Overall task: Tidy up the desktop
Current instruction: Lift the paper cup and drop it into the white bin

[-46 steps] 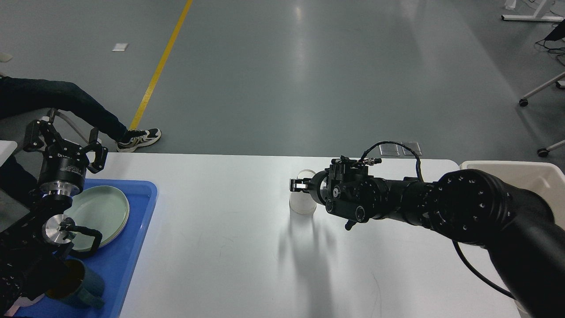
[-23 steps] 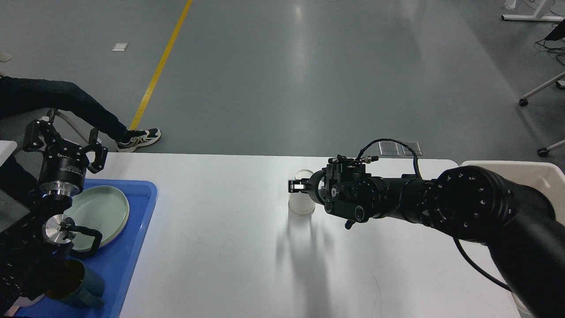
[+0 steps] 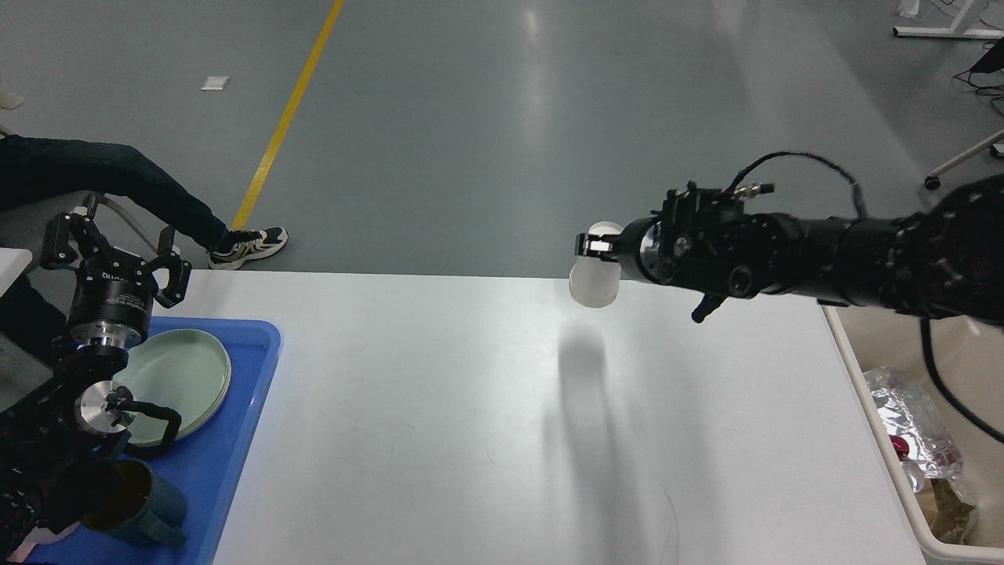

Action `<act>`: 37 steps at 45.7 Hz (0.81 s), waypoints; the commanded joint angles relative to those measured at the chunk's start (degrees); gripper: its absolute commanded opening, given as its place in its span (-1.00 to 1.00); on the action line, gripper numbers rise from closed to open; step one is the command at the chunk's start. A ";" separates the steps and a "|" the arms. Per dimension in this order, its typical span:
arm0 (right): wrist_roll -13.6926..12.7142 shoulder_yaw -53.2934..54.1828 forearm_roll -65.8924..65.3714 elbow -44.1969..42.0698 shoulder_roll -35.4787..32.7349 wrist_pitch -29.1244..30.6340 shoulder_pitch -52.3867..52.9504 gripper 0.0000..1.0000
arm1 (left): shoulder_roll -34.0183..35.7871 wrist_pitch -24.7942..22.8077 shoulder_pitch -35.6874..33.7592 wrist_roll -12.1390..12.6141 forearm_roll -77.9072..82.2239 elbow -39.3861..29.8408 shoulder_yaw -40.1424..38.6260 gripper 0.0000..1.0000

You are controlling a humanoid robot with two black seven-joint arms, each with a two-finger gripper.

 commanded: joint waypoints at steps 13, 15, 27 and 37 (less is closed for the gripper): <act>-0.10 0.06 0.10 6.99 -19.82 8.89 15.33 -0.44 | 0.00 0.05 0.00 0.08 0.03 0.00 0.00 0.93; -0.19 -0.56 0.01 6.82 -20.79 8.89 14.80 -0.44 | 0.00 0.05 0.00 -0.01 0.03 0.00 0.00 0.92; -0.19 -7.06 -0.16 1.29 -25.98 4.85 0.75 -0.44 | 0.00 0.05 0.00 -0.01 0.03 0.00 0.00 0.92; -0.19 -5.84 0.54 -13.82 -27.74 1.24 -18.67 -0.39 | 0.00 -0.03 0.00 0.08 0.03 0.00 0.00 0.93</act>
